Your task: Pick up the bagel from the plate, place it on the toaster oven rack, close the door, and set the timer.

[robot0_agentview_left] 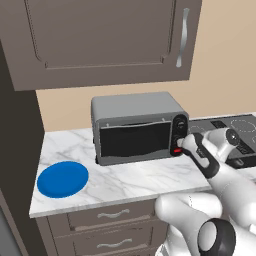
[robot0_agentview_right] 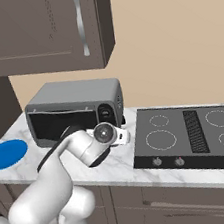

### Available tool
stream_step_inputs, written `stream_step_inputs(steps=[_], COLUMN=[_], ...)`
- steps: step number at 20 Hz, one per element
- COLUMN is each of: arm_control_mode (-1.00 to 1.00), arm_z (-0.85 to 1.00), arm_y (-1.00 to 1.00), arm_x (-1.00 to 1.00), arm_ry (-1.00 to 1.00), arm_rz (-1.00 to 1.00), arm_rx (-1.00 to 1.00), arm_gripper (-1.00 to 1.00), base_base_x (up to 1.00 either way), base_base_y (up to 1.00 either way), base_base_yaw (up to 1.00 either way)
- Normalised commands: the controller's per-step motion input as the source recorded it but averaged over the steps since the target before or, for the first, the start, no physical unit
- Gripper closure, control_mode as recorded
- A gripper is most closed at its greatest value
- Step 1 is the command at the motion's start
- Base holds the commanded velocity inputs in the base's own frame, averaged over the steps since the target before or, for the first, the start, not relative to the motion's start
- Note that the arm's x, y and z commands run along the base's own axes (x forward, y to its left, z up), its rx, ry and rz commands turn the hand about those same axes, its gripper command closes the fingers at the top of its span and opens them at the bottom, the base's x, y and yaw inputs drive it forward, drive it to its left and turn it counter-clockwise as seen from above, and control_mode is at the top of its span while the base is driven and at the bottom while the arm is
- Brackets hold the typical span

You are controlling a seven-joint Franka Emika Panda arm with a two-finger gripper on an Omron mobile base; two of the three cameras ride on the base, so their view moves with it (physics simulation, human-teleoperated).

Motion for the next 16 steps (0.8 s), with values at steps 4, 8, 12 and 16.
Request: stream_step_inputs(steps=[4, 8, 12, 16], arm_control_mode=[-1.00, -1.00, -1.00, -1.00], arm_z=[0.00, 0.02, 0.19, 0.14], arm_y=[-0.18, -0.11, -0.02, 0.00], arm_x=[0.00, 0.00, -0.09, -0.31], arm_ry=[0.12, 0.07, 0.02, 0.00], arm_rz=[-0.01, -0.01, -0.02, 0.00], arm_rx=[0.00, 0.00, 0.00, 0.00], arm_gripper=[-1.00, -1.00, -1.00, -1.00], base_base_x=[0.00, 0.00, 0.00, 0.00], base_base_y=[0.00, 0.00, 0.00, 0.00], base_base_yaw=[0.00, 0.00, 0.00, 0.00])
